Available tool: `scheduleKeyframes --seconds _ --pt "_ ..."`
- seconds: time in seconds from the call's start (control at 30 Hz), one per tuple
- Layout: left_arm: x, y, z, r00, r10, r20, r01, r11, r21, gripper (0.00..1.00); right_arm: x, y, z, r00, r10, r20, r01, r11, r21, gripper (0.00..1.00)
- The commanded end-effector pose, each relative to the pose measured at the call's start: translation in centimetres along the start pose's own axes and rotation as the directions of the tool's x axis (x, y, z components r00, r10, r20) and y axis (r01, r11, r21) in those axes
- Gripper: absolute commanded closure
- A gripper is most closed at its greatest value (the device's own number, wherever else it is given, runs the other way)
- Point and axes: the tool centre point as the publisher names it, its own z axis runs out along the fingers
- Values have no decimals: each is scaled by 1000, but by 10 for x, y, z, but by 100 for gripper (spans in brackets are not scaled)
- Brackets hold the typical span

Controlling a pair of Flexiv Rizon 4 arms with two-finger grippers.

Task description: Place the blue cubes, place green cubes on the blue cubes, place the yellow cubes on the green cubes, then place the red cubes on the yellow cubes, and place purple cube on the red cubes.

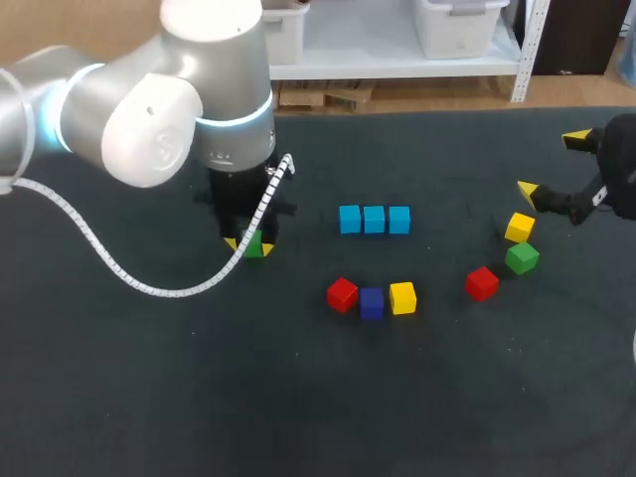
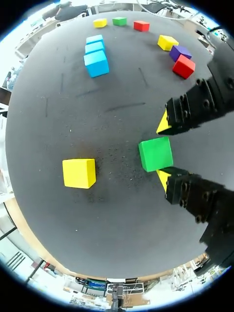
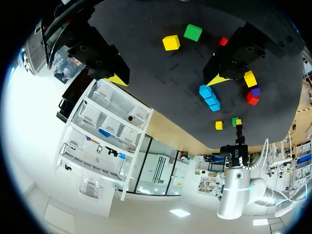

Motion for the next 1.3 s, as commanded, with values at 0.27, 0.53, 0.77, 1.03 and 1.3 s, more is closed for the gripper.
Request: scheduleKeyframes --seconds 0.27,0.53,0.77,1.03,1.3 --pt "-7 -1 -9 990 134 39 -134 991 6 86 0 1 0 1000 -1 -3 1 1000 3 0" --pt "-16 -3 -63 839 524 149 -532 847 19 100 0 1 0 1000 -1 -3 1 1000 3 0" --pt "-35 -7 -86 609 776 163 -784 620 -22 100 0 1 0 1000 -1 -3 1 1000 3 0" --pt "-59 -40 -77 498 859 116 -861 506 -48 100 0 1 0 1000 -1 -3 1 1000 3 0" --pt "-78 -68 -76 411 902 136 -911 412 24 100 0 1 0 1000 -1 -3 1 1000 3 0"
